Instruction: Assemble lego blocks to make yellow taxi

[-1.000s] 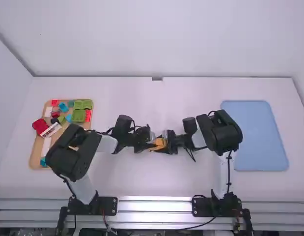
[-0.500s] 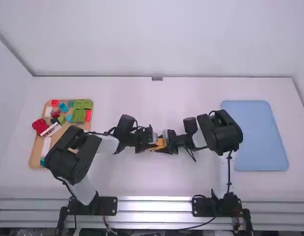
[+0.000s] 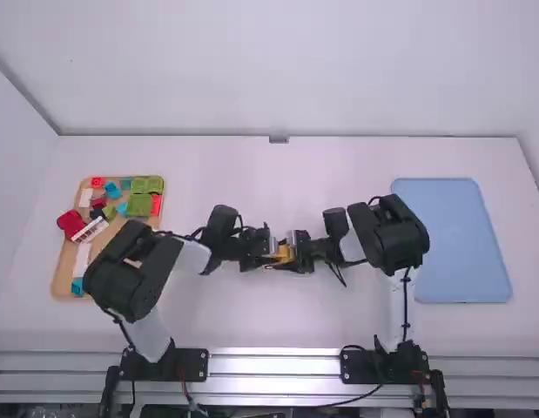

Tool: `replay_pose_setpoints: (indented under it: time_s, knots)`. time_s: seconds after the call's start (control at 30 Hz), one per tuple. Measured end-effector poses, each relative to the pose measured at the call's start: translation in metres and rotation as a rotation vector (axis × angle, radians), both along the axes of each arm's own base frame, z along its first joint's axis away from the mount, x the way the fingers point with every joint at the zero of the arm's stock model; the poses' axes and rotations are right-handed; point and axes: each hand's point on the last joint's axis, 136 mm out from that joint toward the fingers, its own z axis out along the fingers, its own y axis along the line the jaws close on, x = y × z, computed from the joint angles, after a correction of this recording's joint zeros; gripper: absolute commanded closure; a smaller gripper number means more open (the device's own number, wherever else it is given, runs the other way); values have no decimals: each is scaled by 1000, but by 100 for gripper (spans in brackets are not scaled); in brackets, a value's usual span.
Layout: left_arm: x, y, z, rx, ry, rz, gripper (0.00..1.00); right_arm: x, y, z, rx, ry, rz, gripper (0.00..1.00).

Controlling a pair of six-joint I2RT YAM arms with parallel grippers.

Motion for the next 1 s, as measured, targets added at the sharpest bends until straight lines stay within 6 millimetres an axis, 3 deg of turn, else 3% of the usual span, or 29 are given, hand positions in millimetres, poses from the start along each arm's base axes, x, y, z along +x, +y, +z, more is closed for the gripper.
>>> replay_pose_setpoints:
  time_s: [0.13,0.17,0.23,0.3,0.37,0.5,0.6,0.67,0.77,0.87,0.9,1.0]
  knots:
    - [3,13,3,-30,37,22,49,0,0,0,-1,2,0,45]
    - [4,18,6,-46,52,30,40,0,0,0,0,1,0,45]
    - [8,34,16,-84,69,56,1,0,0,0,0,0,0,45]
    - [16,52,27,-120,77,101,1,0,0,0,2,-3,1,45]
    - [30,82,36,-162,108,200,1,2,1,3,11,-23,2,47]
    - [43,119,30,-185,228,378,1,16,-1,8,28,-59,-47,55]
    - [50,131,23,-179,314,498,1,32,-11,14,35,-23,-126,58]
    - [54,138,15,-161,370,586,1,45,-27,23,41,37,-213,64]
    - [58,143,7,-133,413,667,1,59,-56,49,56,56,-324,65]
    - [60,147,2,-113,428,718,1,72,-100,80,34,15,-492,65]
    - [61,147,2,-112,428,720,1,73,-105,83,30,8,-510,65]
    - [63,150,1,-102,422,742,1,80,-166,93,-65,-62,-756,64]
